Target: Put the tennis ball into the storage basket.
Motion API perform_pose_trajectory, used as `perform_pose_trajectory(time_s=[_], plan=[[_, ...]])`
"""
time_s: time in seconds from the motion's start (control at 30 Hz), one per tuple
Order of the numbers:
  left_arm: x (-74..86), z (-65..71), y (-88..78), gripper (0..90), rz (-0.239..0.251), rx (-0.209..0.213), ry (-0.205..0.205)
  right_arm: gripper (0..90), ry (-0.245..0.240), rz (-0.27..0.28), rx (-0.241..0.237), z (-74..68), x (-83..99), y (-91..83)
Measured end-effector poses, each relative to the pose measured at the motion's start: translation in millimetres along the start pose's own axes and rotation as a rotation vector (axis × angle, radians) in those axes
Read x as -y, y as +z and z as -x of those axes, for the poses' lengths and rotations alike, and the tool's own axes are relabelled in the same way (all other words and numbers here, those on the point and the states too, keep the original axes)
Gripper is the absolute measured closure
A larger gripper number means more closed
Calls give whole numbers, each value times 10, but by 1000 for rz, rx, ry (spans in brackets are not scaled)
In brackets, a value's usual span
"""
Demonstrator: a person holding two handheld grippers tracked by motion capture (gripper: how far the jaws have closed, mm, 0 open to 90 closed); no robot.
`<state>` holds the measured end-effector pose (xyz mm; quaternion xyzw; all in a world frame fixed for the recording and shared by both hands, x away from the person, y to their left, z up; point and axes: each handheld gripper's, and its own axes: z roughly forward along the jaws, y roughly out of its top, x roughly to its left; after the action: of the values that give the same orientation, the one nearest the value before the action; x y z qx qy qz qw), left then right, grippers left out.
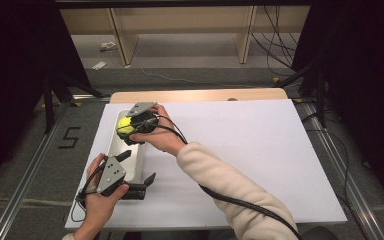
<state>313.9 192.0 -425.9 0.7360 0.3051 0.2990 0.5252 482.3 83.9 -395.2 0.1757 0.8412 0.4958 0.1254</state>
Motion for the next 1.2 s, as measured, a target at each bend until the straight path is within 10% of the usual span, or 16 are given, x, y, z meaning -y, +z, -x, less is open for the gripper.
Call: perform_pose_trajectory(time_s=[1.2], plan=[[-1,4,-6,0,1,0,3,266,0,-18,-20,-41,-24,133]])
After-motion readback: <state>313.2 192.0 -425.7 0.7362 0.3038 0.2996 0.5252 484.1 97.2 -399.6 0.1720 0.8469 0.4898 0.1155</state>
